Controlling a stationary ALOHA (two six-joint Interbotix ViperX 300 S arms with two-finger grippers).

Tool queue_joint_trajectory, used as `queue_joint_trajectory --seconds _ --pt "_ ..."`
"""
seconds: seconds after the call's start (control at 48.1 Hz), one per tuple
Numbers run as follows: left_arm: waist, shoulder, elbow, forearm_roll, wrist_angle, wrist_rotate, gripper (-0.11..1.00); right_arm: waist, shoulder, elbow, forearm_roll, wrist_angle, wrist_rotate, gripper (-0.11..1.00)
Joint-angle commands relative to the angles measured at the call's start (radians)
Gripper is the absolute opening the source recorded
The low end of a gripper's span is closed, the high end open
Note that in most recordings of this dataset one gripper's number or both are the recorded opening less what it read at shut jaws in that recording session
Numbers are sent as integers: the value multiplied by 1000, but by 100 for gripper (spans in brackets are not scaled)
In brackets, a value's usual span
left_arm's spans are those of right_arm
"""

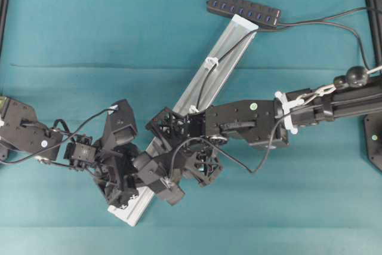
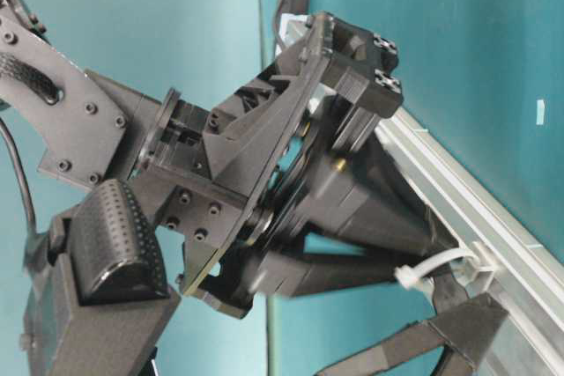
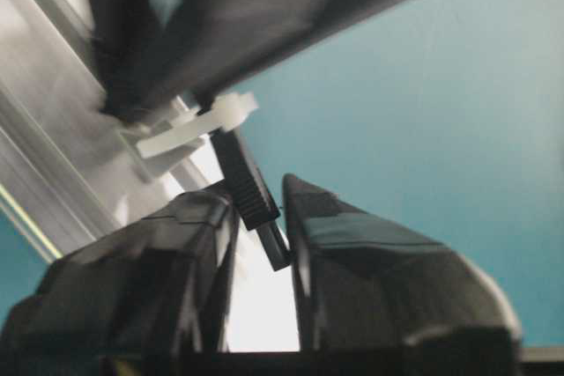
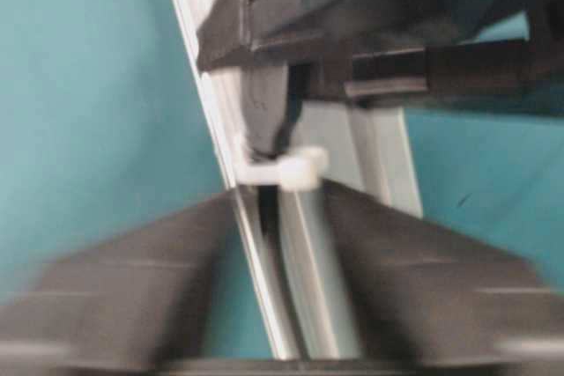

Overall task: Pass the USB cable through three rings with both arms.
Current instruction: 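Move the left gripper in and grasp the plug beyond the third ring, then open the right gripper and pull the cable through with the left gripper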

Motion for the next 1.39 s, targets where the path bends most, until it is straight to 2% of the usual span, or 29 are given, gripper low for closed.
queue_joint_trajectory --seconds 0.0,0.125,0.499,0.707,0.832,0.977,1.185,1.372 --pt "-3 -20 -9 3 -8 3 15 -3 -5 -2 0 -5 12 72" --pt "-5 -21 -6 3 -8 -2 15 -6 -11 3 -3 -8 12 82" --pt "-18 -58 37 3 -2 -25 12 -57 -58 38 -3 -8 14 82" --pt "-28 -107 57 2 54 -117 11 -81 -89 58 -3 0 14 82" --pt "-32 -155 67 3 109 -143 11 -86 -110 74 -3 3 17 82" --pt "-41 -221 91 3 147 -146 10 -97 -135 84 -3 -3 86 82" --pt "-43 -305 118 2 153 -146 9 -123 -167 87 -5 5 239 82" --pt "-43 -365 140 2 156 -146 9 -121 -202 97 -5 12 296 81"
